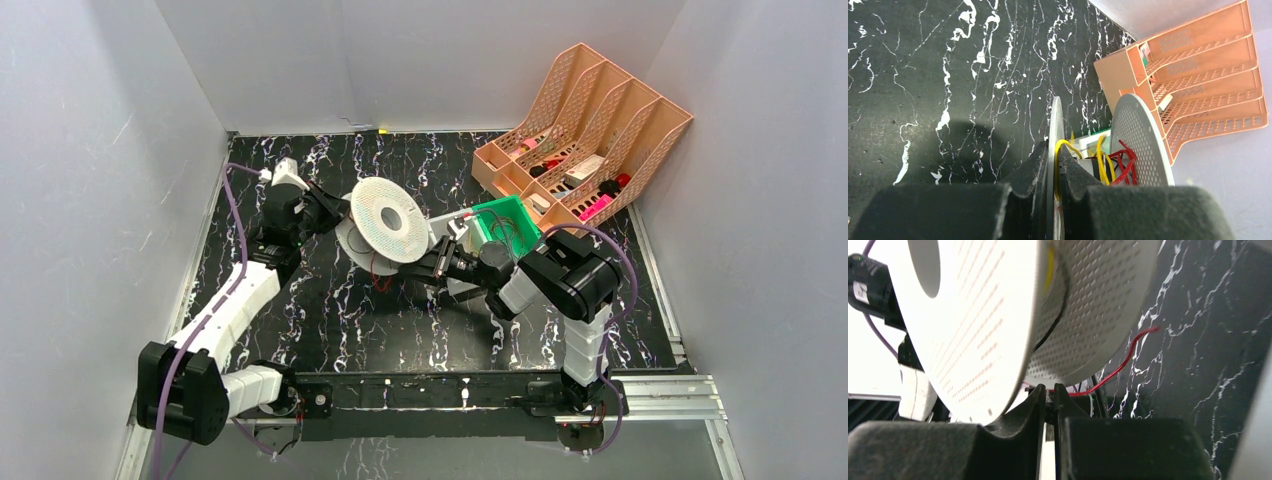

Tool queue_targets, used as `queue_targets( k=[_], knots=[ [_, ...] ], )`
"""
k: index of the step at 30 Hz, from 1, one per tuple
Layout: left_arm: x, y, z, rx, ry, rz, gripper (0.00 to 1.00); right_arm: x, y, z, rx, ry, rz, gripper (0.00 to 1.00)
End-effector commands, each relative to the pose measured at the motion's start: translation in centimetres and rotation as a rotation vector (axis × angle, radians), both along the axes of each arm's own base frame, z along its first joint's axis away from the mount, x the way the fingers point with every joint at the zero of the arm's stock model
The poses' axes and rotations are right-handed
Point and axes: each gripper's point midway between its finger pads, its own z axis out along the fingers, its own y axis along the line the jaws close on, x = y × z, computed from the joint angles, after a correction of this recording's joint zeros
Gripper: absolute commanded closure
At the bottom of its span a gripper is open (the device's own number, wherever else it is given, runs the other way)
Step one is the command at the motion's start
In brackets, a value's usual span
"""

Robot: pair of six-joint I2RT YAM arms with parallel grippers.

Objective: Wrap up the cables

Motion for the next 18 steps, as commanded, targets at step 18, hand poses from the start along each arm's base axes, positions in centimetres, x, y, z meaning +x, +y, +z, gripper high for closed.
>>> queue_targets(
  k=[18],
  knots=[
    [2.6,0.9,-0.3,0.032,-0.017,0.031,1.00,-2.5,-0.4,5.5,0.109,-0.244,0.040,0.76]
  ],
)
